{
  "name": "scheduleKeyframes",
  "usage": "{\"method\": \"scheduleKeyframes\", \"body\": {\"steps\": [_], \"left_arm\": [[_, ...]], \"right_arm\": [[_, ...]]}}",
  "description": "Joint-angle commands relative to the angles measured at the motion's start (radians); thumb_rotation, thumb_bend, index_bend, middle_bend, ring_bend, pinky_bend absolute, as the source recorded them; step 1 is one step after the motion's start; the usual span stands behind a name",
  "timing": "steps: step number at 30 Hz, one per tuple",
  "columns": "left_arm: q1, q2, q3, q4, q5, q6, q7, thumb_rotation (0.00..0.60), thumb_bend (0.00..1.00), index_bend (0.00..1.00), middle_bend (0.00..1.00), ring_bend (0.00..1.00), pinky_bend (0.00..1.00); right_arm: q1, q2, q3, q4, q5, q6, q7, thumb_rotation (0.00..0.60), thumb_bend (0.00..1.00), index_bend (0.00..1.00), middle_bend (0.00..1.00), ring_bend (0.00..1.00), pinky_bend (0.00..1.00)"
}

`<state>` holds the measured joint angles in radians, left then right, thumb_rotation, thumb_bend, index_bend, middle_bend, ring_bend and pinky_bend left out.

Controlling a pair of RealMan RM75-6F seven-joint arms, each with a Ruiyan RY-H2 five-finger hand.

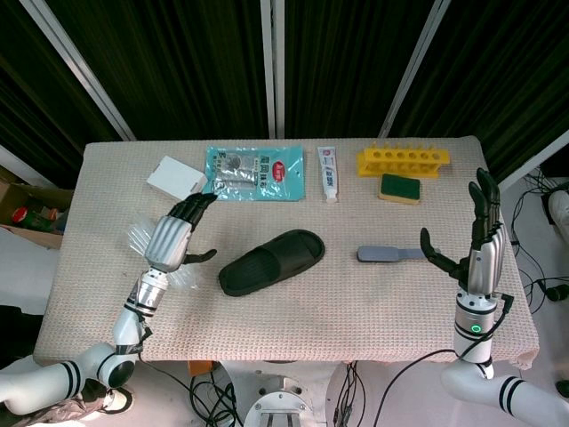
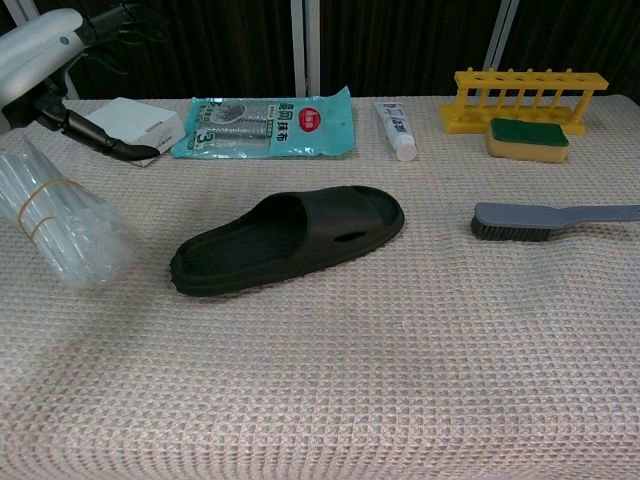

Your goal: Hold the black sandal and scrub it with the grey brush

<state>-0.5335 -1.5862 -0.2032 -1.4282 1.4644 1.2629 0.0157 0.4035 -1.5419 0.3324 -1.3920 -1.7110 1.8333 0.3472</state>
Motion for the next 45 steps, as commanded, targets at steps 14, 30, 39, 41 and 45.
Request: {"method": "scheduleKeyframes", "body": {"steps": [14,30,39,41,45], "left_arm": [[0.011,0.05,0.069,-0.084,0.057,0.017,0.035,0.6,0.03,0.11,0.12,0.11,0.24],[-0.059,0.045,0.19,-0.101,0.1,-0.201,0.114,0.6,0.42,0.14,0.18,0.14,0.26],[-0.081,-0.018,0.204,-0.029,0.088,-0.25,0.133,0.6,0.45,0.16,0.24,0.15,0.26],[-0.087,-0.023,0.205,-0.019,0.085,-0.261,0.134,0.6,0.45,0.16,0.26,0.16,0.26],[-0.096,-0.032,0.208,-0.001,0.08,-0.278,0.146,0.6,0.45,0.16,0.28,0.17,0.26]], "right_arm": [[-0.022,0.05,-0.033,0.021,0.008,0.02,0.066,0.6,0.28,0.0,0.0,0.0,0.0],[-0.088,0.202,-0.031,-0.078,0.311,-0.24,-0.145,0.6,0.41,0.0,0.0,0.0,0.0],[-0.065,0.314,-0.087,-0.14,0.421,-0.492,-0.296,0.6,0.27,0.0,0.05,0.0,0.0],[-0.057,0.331,-0.088,-0.163,0.436,-0.52,-0.327,0.6,0.25,0.0,0.05,0.0,0.0],[-0.043,0.355,-0.092,-0.206,0.454,-0.558,-0.382,0.6,0.26,0.0,0.06,0.0,0.0]]}}
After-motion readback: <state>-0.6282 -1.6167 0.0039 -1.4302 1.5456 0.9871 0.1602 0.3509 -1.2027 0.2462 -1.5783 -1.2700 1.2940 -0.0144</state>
